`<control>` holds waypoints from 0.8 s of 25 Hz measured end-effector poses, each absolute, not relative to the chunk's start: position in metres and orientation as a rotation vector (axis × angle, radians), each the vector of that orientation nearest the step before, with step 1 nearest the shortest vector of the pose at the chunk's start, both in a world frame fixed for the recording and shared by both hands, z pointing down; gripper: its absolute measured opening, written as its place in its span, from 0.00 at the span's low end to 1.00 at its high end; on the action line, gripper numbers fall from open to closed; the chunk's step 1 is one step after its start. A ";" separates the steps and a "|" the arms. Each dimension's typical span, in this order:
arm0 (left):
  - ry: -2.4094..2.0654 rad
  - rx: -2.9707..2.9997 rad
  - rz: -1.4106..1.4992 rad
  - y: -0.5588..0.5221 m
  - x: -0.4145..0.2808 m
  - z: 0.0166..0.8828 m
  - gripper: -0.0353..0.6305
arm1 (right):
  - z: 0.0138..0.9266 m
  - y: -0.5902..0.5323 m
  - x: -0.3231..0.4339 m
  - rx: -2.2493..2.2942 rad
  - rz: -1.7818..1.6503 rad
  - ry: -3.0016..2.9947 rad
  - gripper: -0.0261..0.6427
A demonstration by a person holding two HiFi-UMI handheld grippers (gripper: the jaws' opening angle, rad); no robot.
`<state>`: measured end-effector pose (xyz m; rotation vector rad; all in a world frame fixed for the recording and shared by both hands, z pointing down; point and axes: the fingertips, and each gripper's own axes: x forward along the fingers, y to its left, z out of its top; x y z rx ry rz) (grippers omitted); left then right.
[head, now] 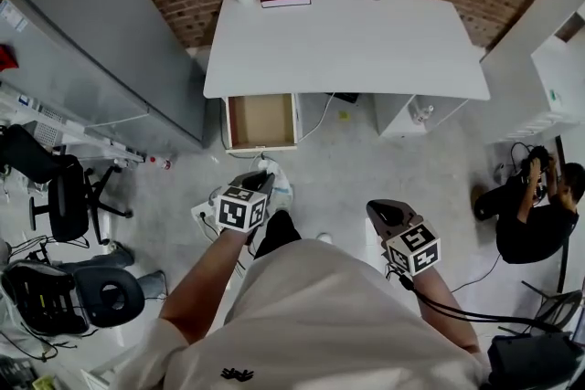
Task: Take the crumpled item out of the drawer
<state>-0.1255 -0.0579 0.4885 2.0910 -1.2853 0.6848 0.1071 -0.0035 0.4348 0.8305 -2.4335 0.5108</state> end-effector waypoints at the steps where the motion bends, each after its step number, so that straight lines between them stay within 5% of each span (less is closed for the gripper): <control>1: -1.279 2.101 0.690 -0.052 -0.121 0.485 0.12 | 0.433 -0.001 0.108 0.830 0.510 -2.436 0.09; 20: -1.267 2.151 0.638 -0.010 -0.084 0.450 0.12 | 0.418 0.017 0.119 0.767 0.446 -2.453 0.09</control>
